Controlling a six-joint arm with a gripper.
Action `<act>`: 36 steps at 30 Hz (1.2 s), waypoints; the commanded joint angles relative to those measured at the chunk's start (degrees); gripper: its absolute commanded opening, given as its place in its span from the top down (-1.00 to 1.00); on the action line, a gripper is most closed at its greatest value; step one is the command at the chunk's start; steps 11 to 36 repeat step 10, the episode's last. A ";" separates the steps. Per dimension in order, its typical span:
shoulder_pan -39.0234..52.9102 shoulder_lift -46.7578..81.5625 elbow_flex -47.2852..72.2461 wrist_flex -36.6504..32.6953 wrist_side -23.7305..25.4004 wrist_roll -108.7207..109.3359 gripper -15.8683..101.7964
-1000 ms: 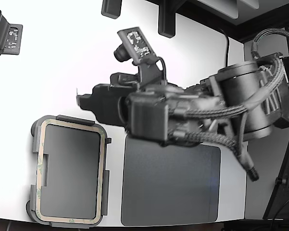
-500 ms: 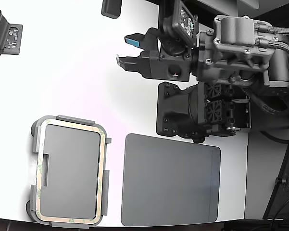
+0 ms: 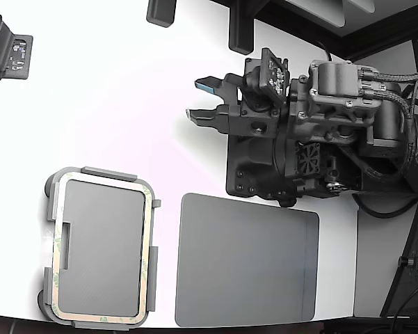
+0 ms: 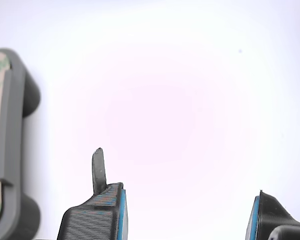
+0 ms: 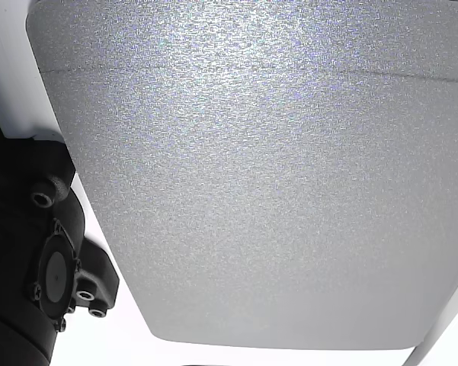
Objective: Grab top frame and put it into gray box.
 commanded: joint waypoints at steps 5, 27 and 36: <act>-0.88 2.72 -1.05 -0.44 -0.26 -0.18 -0.97; -0.88 2.64 -1.14 -0.35 -0.26 -0.18 -0.97; -0.88 2.64 -1.14 -0.35 -0.26 -0.18 -0.97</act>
